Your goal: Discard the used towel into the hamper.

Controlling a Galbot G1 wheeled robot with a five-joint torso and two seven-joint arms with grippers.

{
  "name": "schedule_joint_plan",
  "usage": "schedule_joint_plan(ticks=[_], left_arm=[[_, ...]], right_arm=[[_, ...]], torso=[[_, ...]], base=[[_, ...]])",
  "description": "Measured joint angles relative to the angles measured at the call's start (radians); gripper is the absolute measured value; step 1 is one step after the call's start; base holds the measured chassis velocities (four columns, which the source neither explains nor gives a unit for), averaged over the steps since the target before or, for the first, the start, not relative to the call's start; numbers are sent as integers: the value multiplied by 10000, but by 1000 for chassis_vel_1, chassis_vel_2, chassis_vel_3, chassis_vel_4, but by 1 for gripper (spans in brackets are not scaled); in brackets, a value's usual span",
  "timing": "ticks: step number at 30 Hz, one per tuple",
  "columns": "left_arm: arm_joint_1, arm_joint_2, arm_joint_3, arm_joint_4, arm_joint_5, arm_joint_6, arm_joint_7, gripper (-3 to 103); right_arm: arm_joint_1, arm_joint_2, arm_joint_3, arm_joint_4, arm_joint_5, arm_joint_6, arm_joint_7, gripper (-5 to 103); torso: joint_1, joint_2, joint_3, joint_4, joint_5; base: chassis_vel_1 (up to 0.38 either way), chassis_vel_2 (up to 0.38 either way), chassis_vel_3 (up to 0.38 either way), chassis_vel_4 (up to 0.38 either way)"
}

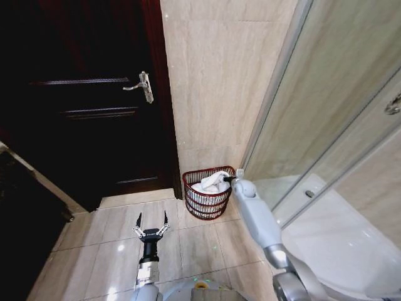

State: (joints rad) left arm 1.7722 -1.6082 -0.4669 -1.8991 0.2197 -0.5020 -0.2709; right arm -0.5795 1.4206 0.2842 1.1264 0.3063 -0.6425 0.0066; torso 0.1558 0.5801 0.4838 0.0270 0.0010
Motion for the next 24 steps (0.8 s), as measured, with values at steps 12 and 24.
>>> schedule_joint_plan(ticks=[12,24], left_arm=[[7,3,0,212,0,-106,-135,100],[35,4,-2,273,14,-158,-211,100]], right_arm=[[926,639,-41,-2284,-2015,226,-722,4],[1772,900,315,-4211,-2519,758,-1424,4]], torso=[[0,0,0,-5,1],[0,1,1,-4,-1]], base=[[0,0,0,0],[0,0,0,0]])
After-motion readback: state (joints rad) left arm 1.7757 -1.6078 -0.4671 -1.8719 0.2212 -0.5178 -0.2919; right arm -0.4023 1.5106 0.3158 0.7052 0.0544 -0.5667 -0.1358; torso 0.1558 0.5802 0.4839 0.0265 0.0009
